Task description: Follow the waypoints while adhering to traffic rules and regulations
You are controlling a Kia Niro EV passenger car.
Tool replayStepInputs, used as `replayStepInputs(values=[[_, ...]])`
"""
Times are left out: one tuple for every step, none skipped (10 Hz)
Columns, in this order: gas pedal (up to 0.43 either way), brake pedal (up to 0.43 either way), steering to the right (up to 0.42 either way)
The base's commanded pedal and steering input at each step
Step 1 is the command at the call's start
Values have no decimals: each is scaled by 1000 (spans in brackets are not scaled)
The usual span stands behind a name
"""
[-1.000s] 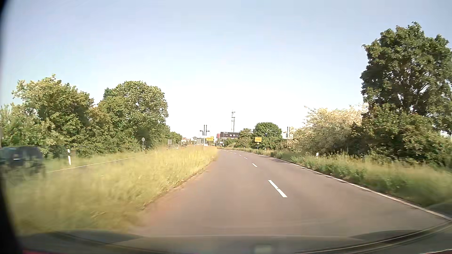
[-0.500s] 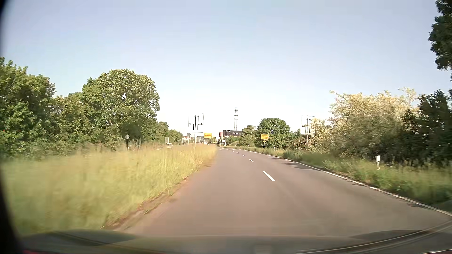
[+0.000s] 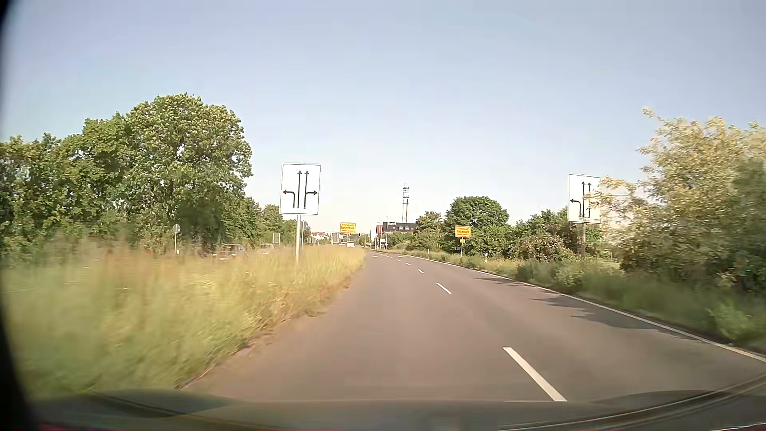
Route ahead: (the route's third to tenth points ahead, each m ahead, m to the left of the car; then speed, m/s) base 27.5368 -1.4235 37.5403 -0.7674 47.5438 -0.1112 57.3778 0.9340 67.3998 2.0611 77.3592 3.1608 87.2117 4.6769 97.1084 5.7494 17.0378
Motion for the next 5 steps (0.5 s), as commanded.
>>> replayStepInputs(values=[[130, 30, -5], [130, 30, -6], [130, 30, -6], [130, 30, -6], [130, 30, -7]])
